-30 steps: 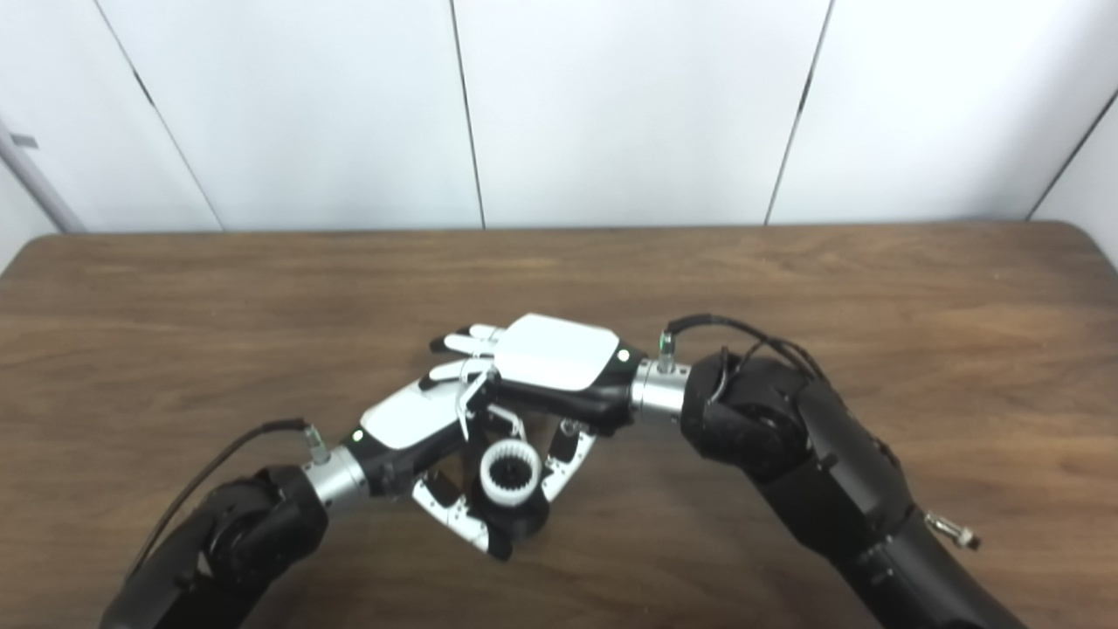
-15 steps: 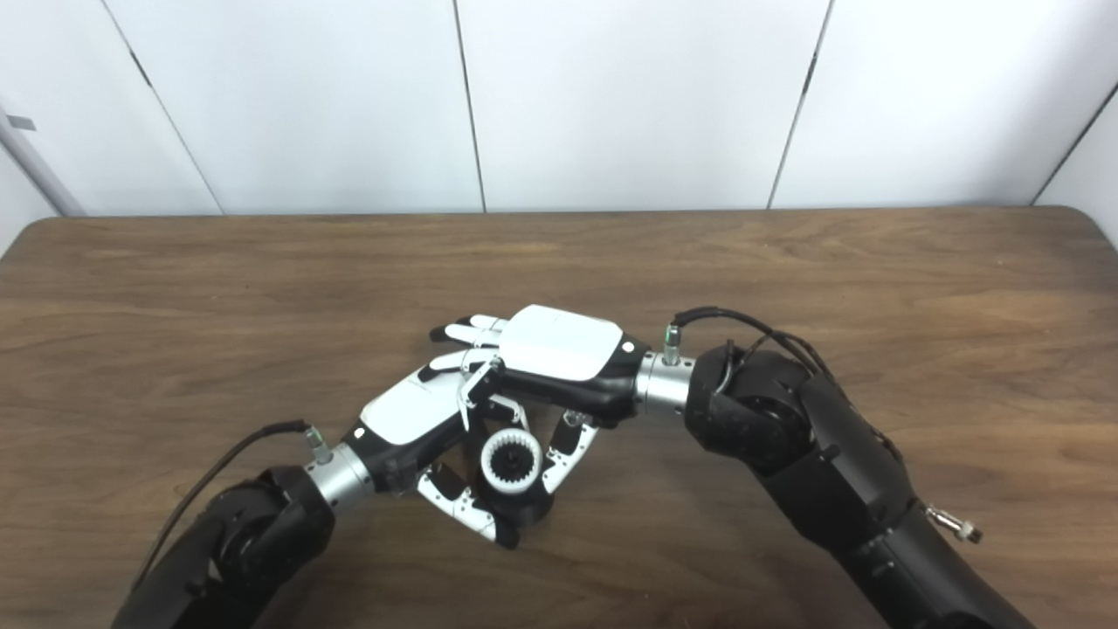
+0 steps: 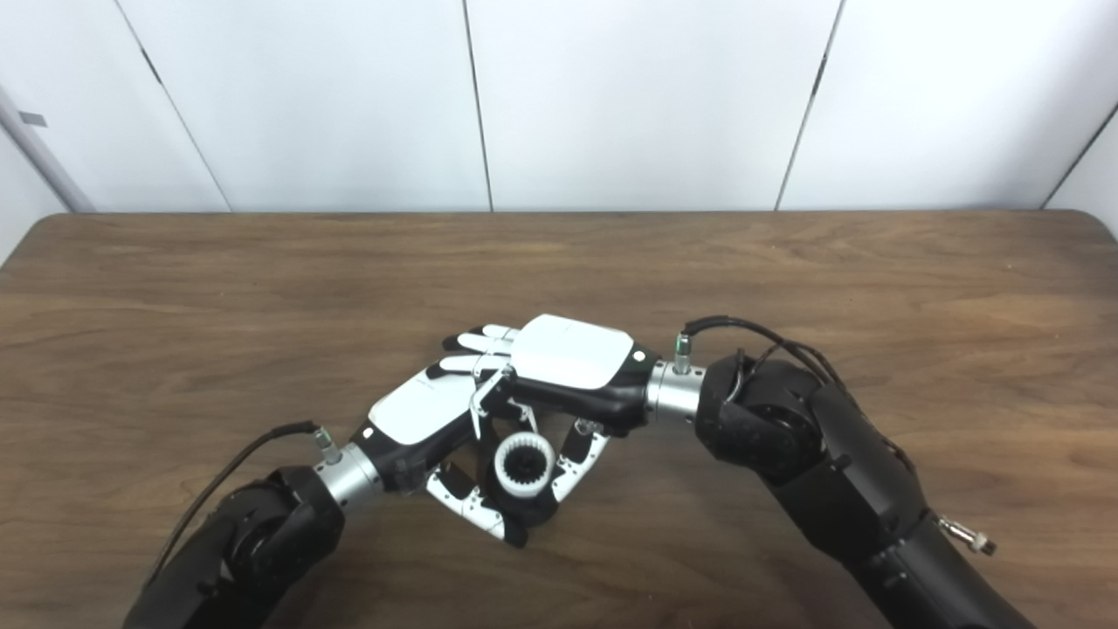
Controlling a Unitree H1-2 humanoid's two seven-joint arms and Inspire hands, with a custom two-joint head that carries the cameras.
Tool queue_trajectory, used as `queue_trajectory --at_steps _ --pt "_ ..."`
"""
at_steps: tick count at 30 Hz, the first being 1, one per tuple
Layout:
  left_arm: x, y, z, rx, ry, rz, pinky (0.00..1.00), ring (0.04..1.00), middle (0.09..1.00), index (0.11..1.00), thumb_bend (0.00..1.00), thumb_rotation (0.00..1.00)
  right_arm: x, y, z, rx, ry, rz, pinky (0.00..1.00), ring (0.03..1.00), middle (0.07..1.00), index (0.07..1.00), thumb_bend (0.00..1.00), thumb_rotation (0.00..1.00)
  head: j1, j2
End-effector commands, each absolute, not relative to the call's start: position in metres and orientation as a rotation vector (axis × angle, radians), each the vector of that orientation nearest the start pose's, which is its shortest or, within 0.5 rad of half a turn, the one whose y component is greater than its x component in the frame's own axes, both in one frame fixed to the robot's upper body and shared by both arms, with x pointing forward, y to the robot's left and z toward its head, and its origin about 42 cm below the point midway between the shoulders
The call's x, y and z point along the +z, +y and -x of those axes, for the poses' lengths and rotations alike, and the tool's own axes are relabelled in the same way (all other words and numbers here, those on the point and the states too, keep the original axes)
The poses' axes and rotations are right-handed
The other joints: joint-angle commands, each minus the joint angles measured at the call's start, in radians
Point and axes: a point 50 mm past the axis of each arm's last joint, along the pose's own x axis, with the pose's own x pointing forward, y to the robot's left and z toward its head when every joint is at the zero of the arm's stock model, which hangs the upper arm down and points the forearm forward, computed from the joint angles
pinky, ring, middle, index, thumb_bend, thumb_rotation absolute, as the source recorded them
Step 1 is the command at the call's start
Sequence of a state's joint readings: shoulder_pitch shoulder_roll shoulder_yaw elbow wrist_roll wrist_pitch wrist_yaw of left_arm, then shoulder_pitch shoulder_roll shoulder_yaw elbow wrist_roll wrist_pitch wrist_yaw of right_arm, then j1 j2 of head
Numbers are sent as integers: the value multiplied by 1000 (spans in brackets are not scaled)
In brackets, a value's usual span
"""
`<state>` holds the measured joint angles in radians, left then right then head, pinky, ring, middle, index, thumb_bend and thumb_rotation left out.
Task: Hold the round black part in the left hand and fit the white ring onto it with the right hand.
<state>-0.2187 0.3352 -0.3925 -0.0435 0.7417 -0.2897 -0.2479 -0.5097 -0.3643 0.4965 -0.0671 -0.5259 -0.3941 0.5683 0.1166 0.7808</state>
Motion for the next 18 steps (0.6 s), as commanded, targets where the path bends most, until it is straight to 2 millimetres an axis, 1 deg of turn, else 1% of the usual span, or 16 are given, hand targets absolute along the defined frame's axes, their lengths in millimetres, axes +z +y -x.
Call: queue_trajectory --at_steps 1,3,4,10,15,18 --pt "170 175 -322 -674 -554 -1126 1000 1000 884 481 524 55 238 -137 -360 1106 -705 1231 1000 1000 969 574 951 238 1 1" --pt "170 176 -322 -673 -555 -1127 1000 1000 882 481 524 54 240 -137 -360 1109 -705 1234 1000 1000 972 591 991 234 -2 3" --pt "170 176 -322 -673 -555 -1126 1000 1000 881 481 524 54 241 -138 -361 1110 -707 1234 1000 1000 972 594 996 230 -3 4" --pt "170 177 -322 -677 -548 -1118 1000 1000 877 481 524 54 249 -140 -360 1117 -714 1256 1000 1000 984 612 1000 204 -8 1" --pt "168 176 -322 -686 -551 -1115 1000 1000 893 481 524 53 252 -140 -359 1111 -731 1248 1000 1000 955 601 1000 196 -3 -3" --pt "168 176 -322 -684 -555 -1121 1000 1000 896 481 524 54 253 -140 -359 1107 -742 1233 1000 1000 957 595 1000 190 -5 -3"
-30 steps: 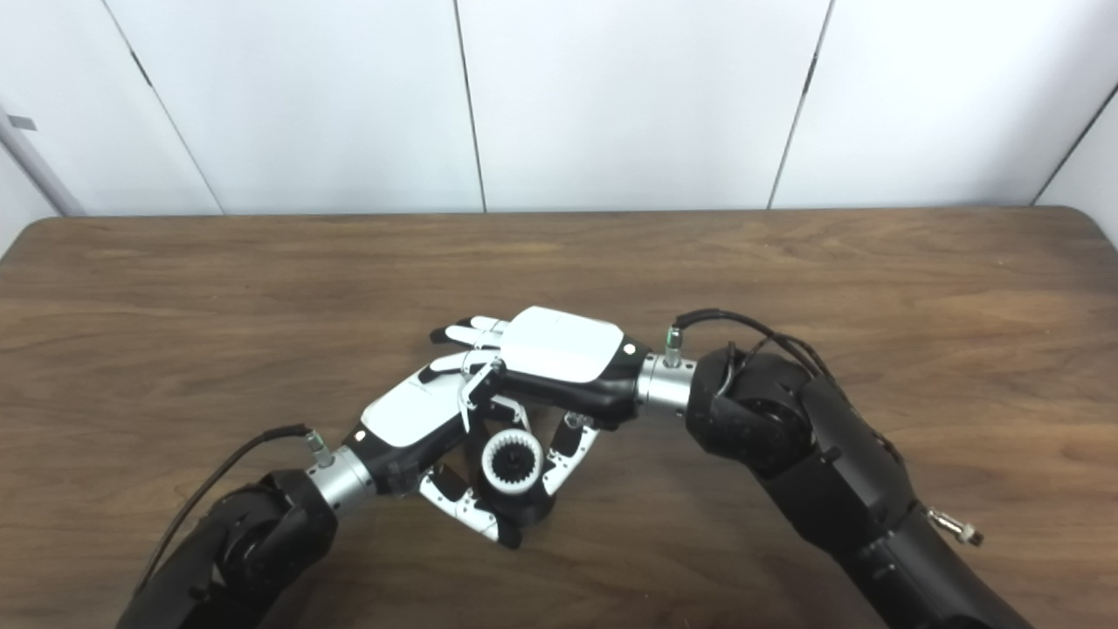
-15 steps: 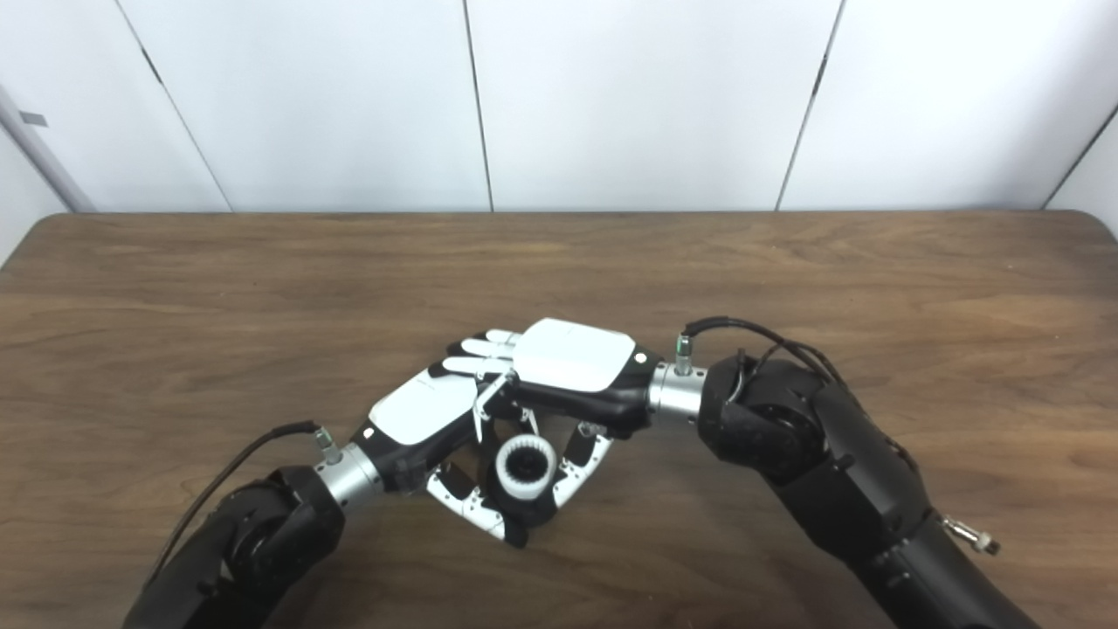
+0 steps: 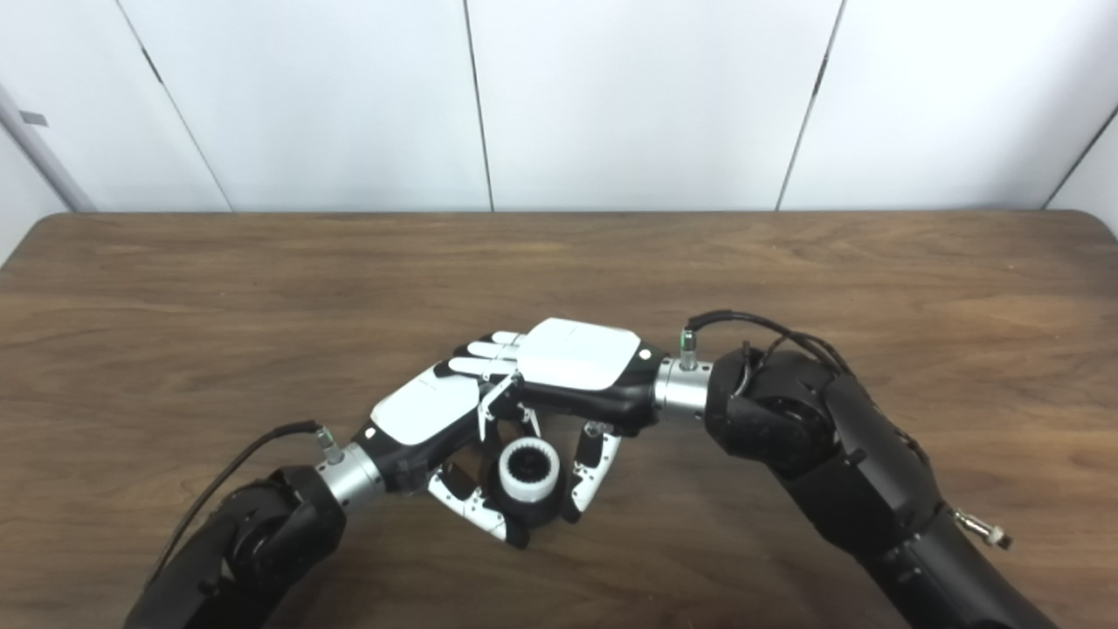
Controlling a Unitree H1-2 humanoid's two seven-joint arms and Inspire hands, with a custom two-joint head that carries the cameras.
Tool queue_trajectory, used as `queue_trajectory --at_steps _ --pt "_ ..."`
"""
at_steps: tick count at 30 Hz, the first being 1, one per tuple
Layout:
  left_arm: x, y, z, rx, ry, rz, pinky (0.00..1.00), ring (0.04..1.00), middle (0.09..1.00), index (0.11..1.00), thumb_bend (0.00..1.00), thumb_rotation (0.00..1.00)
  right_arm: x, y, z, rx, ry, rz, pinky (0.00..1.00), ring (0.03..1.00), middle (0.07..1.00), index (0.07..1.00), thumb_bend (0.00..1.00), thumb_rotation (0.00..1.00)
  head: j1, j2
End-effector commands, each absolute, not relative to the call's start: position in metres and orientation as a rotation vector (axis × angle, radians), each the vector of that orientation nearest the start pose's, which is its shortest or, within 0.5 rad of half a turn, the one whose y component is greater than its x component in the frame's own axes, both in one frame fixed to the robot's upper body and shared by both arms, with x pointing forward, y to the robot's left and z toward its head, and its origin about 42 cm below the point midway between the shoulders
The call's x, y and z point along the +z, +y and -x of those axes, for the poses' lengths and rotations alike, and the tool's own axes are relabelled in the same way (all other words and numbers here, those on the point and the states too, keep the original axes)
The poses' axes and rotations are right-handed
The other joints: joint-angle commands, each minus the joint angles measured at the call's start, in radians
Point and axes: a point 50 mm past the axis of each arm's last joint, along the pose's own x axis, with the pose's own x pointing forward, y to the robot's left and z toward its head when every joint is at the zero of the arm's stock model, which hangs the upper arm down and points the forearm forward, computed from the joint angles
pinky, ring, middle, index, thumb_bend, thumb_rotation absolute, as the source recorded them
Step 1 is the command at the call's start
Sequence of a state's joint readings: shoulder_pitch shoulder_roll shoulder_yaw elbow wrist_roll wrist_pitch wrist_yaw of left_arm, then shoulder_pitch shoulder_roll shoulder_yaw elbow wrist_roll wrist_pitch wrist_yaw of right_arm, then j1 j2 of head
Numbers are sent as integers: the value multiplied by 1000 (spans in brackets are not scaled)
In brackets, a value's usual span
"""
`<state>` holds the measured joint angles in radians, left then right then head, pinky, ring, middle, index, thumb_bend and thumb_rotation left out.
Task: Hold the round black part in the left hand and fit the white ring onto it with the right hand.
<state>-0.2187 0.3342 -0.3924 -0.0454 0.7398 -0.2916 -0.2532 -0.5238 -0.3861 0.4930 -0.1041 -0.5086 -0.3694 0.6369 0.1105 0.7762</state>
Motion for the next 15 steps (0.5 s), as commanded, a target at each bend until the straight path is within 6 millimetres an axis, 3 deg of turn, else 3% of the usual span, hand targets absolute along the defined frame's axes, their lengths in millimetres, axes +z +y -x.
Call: queue_trajectory --at_steps 1,10,15 --pt "168 177 -322 -683 -556 -1124 1000 1000 896 481 524 54 254 -140 -359 1105 -744 1226 1000 1000 960 594 1000 192 2 -1" --pt "158 185 -328 -652 -544 -1138 1000 1000 876 481 524 55 272 -146 -356 1057 -787 1193 1000 1000 966 583 1000 183 -6 -16" --pt "147 194 -331 -650 -530 -1162 1000 1000 868 482 524 54 290 -160 -352 968 -817 1107 1000 1000 949 606 1000 194 -11 -28"
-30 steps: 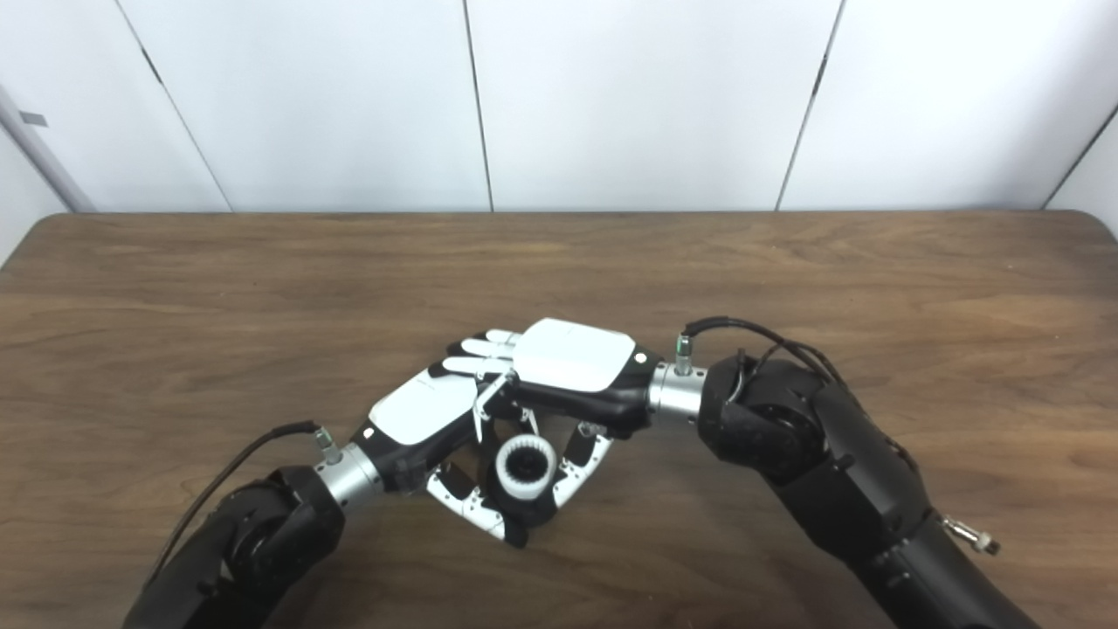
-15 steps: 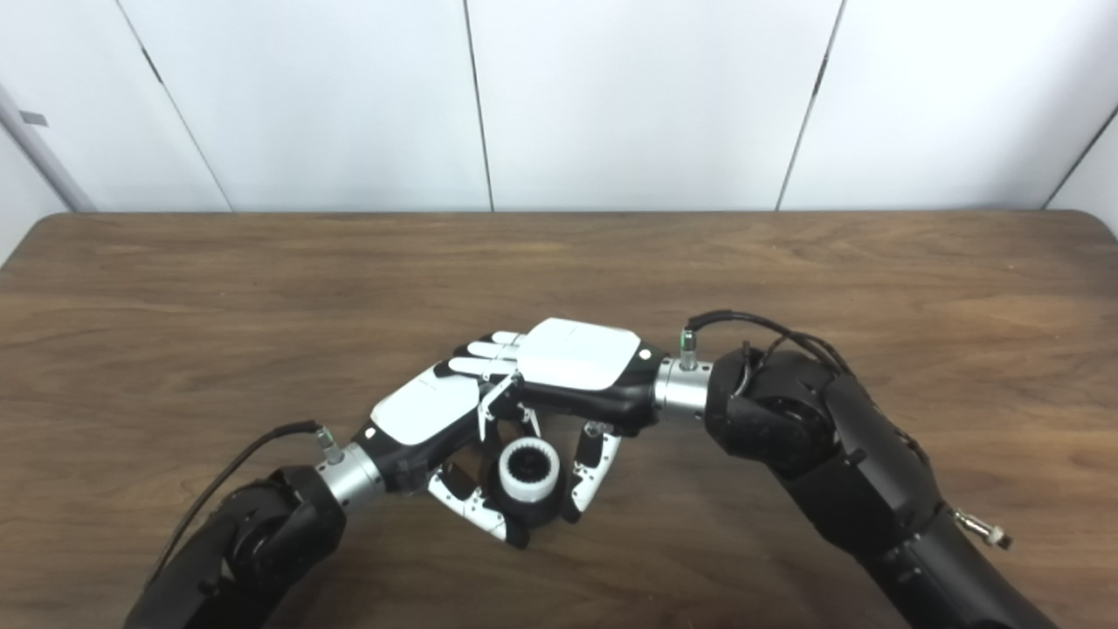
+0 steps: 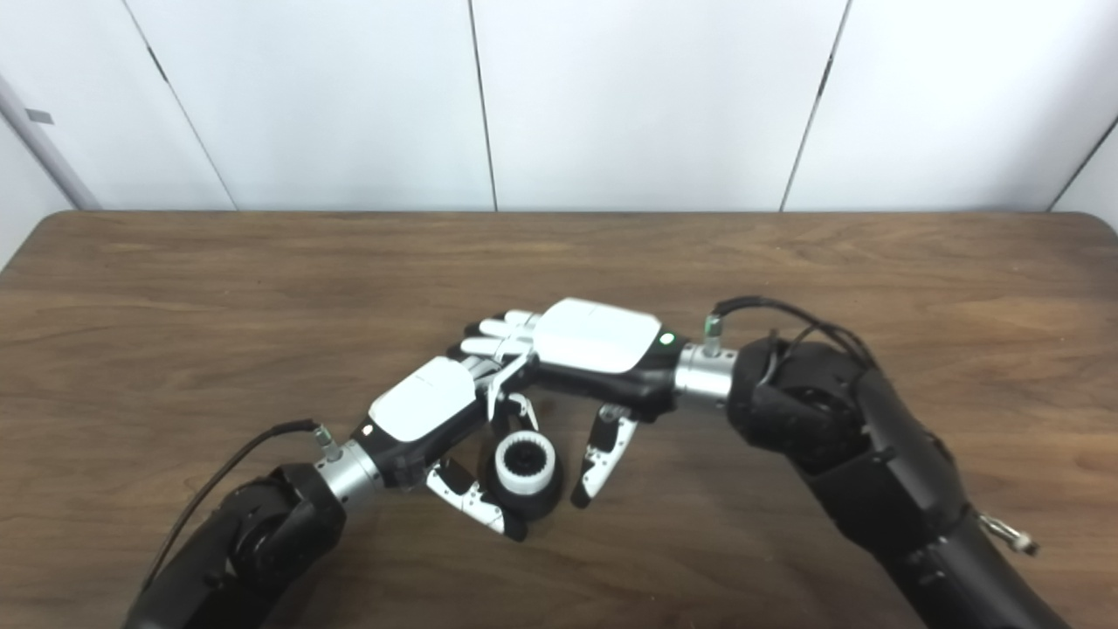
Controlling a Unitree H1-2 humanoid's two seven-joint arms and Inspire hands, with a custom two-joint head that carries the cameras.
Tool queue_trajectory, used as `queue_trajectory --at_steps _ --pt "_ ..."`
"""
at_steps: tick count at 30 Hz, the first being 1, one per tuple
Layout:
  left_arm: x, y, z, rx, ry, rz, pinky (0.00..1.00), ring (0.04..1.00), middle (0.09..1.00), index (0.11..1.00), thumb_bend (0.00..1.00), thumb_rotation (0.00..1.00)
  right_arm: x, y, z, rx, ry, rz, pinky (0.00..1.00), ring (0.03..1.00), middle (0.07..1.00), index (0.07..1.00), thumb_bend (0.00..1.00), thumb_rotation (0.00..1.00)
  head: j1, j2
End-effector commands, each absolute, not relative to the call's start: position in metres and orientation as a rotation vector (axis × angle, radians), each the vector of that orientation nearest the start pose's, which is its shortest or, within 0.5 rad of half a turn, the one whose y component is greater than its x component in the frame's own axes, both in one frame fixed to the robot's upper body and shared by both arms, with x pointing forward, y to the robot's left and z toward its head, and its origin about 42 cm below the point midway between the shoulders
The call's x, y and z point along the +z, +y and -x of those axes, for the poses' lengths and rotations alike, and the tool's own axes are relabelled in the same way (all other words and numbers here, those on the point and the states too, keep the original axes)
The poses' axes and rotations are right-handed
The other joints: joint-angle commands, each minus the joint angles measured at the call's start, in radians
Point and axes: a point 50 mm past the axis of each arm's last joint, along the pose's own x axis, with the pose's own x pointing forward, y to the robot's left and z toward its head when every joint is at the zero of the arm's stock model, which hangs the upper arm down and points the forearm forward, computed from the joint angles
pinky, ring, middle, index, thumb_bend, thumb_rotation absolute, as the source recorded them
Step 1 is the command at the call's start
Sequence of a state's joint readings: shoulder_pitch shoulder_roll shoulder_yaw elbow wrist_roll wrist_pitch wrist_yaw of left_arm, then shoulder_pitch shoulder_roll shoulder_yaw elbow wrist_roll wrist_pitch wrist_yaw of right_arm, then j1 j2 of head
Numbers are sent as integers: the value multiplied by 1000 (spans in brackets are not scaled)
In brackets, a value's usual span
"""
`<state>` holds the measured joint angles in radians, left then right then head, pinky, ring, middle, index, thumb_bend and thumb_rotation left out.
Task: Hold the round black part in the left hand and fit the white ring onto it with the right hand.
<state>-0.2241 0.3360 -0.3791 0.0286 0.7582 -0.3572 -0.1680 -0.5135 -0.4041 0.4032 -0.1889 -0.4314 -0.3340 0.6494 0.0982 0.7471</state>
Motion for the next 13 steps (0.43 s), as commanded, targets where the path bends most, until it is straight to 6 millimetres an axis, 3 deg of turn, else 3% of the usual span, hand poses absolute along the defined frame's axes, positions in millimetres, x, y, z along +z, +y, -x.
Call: queue_trajectory --at_steps 1,4,10,13 --pt "145 196 -332 -648 -528 -1166 1000 1000 868 482 524 54 294 -164 -352 931 -828 1072 1000 1000 939 611 1000 201 -2 1" --pt "138 202 -334 -644 -530 -1184 1000 1000 865 482 524 54 303 -174 -352 825 -859 1012 970 1000 917 639 893 220 -6 -2" --pt "130 214 -337 -643 -543 -1229 1000 1000 853 482 524 56 300 -190 -361 666 -852 953 755 950 868 695 703 210 -9 -8" --pt "129 219 -338 -642 -543 -1232 1000 1000 856 482 524 55 290 -199 -363 596 -806 902 759 935 875 760 618 224 -11 -11"
